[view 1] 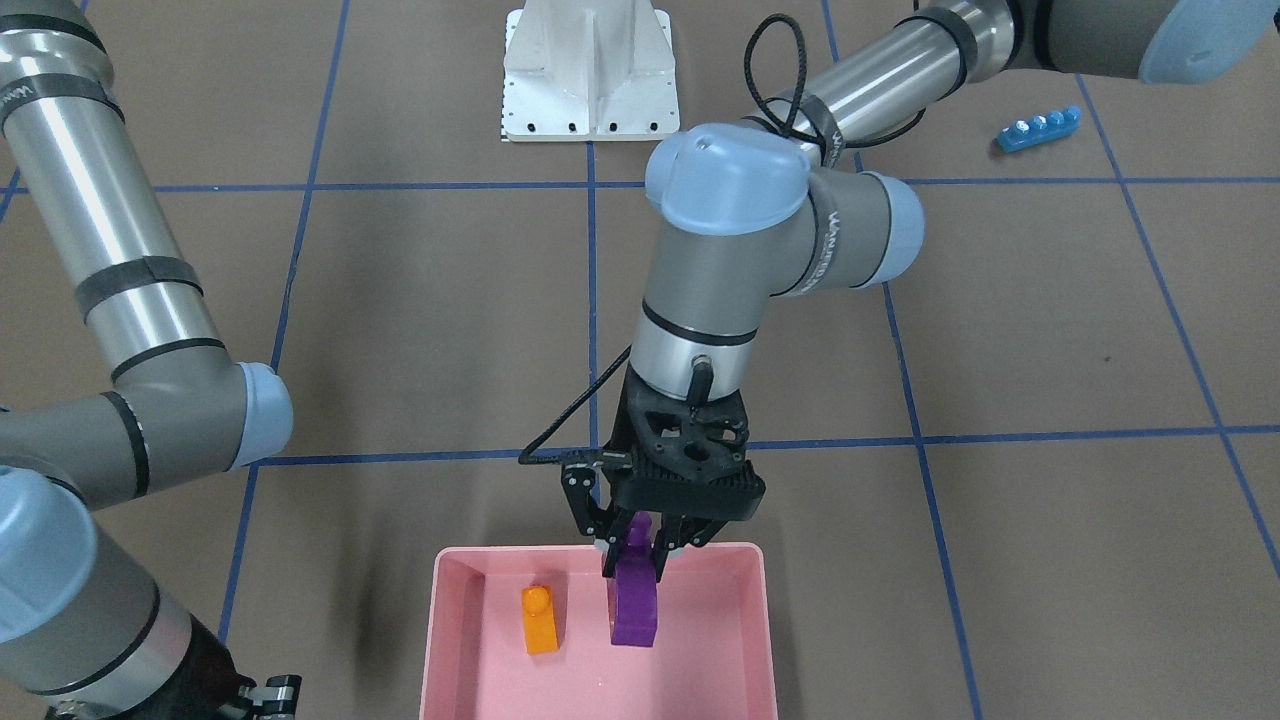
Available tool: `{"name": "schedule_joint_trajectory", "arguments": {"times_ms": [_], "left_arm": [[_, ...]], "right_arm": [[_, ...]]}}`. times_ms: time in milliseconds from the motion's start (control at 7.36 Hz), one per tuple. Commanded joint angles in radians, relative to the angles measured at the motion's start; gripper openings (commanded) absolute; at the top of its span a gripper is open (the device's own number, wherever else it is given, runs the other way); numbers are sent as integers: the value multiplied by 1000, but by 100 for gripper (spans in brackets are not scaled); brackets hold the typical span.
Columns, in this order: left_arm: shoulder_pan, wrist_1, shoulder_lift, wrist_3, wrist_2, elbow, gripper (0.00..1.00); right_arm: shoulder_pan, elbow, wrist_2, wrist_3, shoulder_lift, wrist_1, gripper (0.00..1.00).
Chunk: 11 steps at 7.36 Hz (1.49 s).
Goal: Put all blocks into box
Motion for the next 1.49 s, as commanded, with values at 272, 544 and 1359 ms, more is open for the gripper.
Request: {"name": "schedule_joint_trajectory", "arguments": {"times_ms": [272,544,1359], "left_arm": [[49,-76,-29,-7,128,155,39],[48,-79,-27,-5,124,158,100],[-95,100,119,152,-228,-79,100]], "right_arm": [[27,205,81,-23,-1,-229,0],[20,205,79,-11,4,-227,0],[-109,117,-32,-12,73,-130,0]]}}
